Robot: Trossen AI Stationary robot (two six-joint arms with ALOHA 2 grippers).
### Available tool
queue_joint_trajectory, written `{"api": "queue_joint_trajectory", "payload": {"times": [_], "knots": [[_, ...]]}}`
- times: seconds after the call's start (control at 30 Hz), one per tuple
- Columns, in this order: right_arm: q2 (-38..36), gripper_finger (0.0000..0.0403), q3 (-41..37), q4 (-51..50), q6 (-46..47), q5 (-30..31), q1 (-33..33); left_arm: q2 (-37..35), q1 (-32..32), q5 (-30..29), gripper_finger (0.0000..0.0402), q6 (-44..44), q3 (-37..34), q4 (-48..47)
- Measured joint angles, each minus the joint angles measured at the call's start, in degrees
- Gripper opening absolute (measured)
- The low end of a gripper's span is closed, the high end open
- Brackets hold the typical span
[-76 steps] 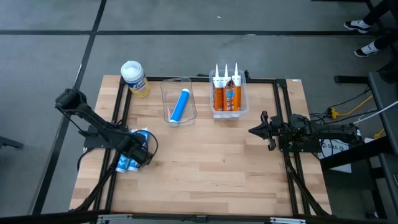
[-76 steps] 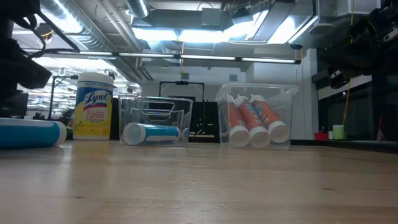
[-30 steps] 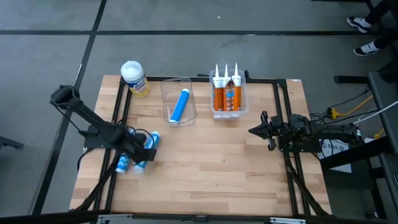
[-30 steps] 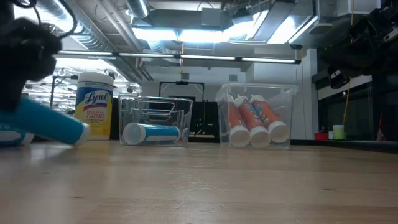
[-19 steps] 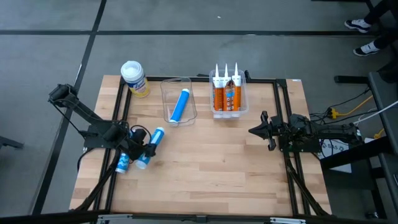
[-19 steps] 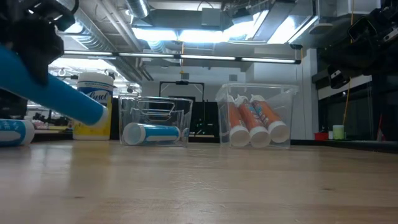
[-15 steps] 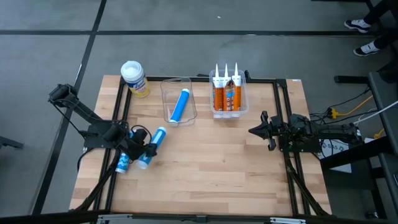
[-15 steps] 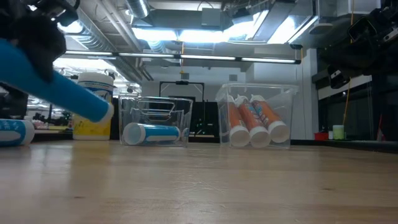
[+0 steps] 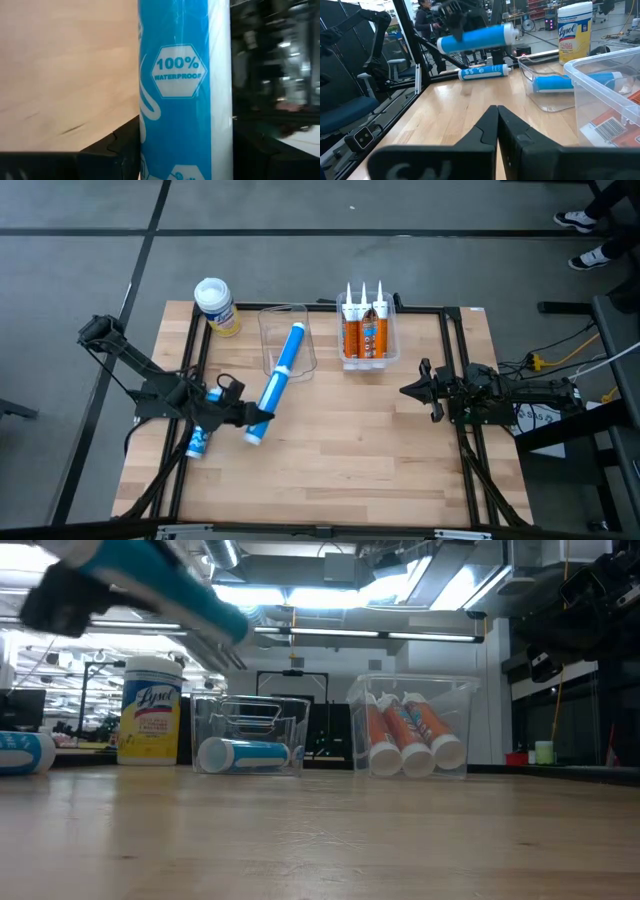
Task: Pick & place silicon tubes, Sealant and Lysol wipes
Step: Put the right blue sealant into the left transparent bin
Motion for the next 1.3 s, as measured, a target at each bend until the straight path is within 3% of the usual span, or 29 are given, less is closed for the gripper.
{"api": "queue_joint_trajectory", "payload": {"times": [0.27, 0.5, 0.87, 1.3], "knots": [[0.0, 0.0012, 0.0, 0.0, 0.05, 0.0, -0.01, 0.02, 5.01, -1.32, 0.0214, 15.74, 0.0, 18.41], [0.0, 0.0012, 0.0, 0.0, 0.01, 0.0, 0.0, 0.02, 11.17, 4.37, 0.0214, 29.84, 0.07, 33.93], [0.0, 0.0012, 0.0, 0.0, 0.04, 0.0, -0.01, 0.04, 18.52, 18.22, 0.0214, 53.45, 10.34, 34.06], [0.0, 0.0012, 0.0, 0.0, 0.05, 0.0, -0.01, 0.32, 22.74, 30.48, 0.0214, 67.45, 19.47, 33.97]]}}
